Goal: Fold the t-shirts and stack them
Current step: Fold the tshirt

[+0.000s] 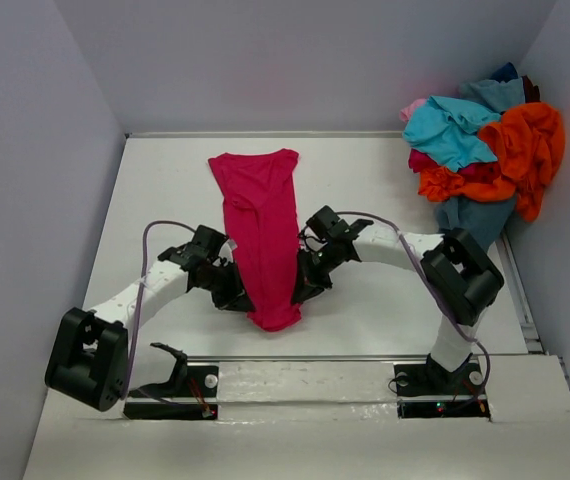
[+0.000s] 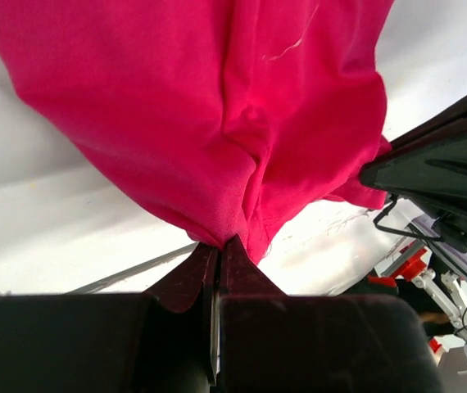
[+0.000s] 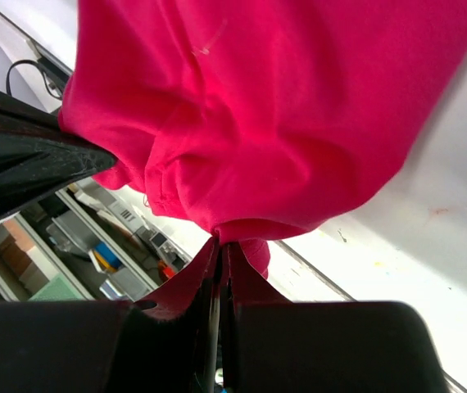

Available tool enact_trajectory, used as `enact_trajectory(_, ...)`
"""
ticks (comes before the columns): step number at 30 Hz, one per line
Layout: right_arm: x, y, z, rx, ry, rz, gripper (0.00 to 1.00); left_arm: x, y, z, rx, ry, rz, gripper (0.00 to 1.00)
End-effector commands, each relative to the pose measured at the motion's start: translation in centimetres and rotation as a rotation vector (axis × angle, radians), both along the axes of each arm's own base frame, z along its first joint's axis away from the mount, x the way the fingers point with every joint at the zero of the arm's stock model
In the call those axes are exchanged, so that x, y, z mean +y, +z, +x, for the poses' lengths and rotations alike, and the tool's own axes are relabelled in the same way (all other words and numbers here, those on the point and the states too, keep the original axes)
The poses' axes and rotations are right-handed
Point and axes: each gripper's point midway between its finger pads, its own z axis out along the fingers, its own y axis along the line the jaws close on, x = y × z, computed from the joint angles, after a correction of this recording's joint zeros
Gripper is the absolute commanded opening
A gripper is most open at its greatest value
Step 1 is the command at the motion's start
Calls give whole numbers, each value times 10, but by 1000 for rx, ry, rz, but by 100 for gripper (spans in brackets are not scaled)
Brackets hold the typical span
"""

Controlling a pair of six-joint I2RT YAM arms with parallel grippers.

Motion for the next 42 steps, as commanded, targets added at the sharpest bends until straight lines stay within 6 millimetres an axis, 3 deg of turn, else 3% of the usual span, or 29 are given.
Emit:
enact_trajectory(1,9,10,12,-47,24,-6,7,-8,17,24,-75,-25,0,6)
enact_trajectory(13,14,25,49,-119,4,-27,7,7,30,74,-141,26,25,6)
enact_trajectory(25,9,49,124,-199,-78,-17,7,10,35,119,-177,52,31,6)
enact_trajectory(35,6,51,173,-207,-113,-20,7,12,42,156,-204,78,33,6)
enact_trajectory(42,7,49,189,-202,-122,-14,7,24,45,180,-218,120,51,6)
